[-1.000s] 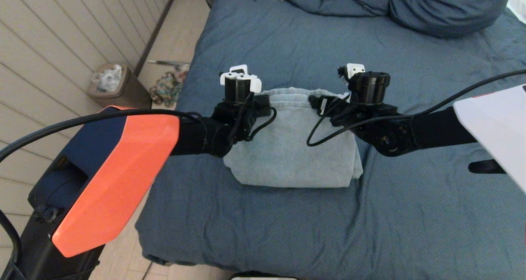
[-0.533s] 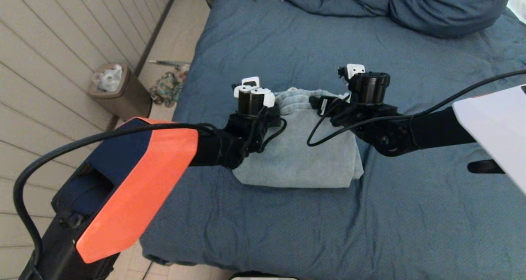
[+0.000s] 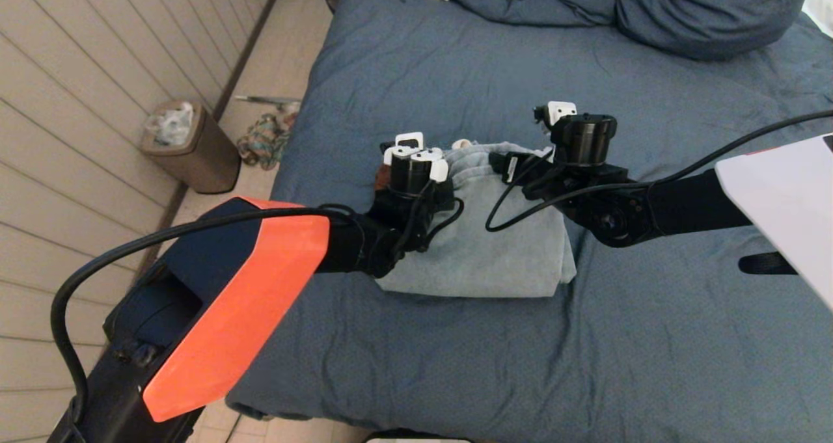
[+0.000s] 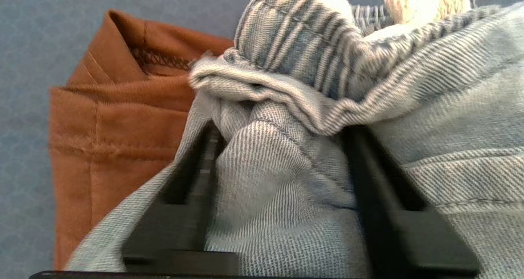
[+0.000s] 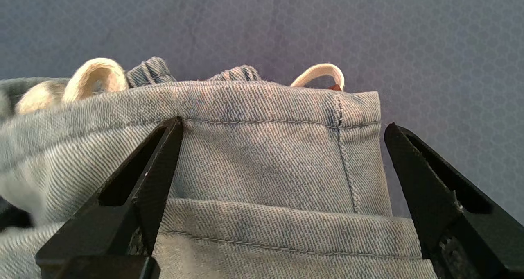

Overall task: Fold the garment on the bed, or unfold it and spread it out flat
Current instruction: Unford the blue shorts

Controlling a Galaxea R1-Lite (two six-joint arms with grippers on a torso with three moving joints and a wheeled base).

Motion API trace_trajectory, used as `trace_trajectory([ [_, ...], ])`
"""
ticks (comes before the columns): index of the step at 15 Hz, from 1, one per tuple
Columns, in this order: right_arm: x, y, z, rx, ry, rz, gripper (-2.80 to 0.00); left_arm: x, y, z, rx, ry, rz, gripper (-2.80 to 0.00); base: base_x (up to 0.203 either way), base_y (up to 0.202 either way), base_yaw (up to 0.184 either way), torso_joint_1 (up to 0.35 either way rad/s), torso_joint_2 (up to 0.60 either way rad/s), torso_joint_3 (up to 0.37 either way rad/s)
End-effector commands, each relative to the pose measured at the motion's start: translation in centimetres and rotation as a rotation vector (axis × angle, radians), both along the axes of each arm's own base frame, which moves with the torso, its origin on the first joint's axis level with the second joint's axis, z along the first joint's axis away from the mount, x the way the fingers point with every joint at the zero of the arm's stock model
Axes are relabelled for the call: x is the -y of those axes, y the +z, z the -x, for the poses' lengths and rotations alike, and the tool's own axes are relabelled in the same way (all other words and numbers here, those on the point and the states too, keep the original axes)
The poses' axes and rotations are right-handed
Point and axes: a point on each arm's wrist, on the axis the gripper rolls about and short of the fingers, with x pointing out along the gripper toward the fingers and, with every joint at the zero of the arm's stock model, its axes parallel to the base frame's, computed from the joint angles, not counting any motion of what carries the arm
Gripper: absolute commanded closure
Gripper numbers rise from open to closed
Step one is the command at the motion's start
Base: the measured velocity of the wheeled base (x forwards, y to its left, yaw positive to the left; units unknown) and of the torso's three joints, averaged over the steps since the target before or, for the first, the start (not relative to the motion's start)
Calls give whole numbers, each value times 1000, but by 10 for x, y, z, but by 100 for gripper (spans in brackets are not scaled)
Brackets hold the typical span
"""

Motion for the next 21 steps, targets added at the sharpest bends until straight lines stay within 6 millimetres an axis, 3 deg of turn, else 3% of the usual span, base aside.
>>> trace_trajectory([
  [1,0,1,1,4,-2,-2,-280,-15,26,-1,44,29,39,0,0,0,0,0,0,0],
  [4,1,2,2,5,-4,-3,-280,-31,58,5,86,47,77,0,0,0,0,0,0,0],
  [10,2,4,3,9,-6,-6,-280,-32,58,5,88,79,77,0,0,0,0,0,0,0],
  [14,4,16,11,6,-6,-4,-280,-37,59,16,75,71,66,0,0,0,0,0,0,0],
  [21,0,4,5,-18,8,5,-280,-32,48,15,66,56,57,0,0,0,0,0,0,0],
])
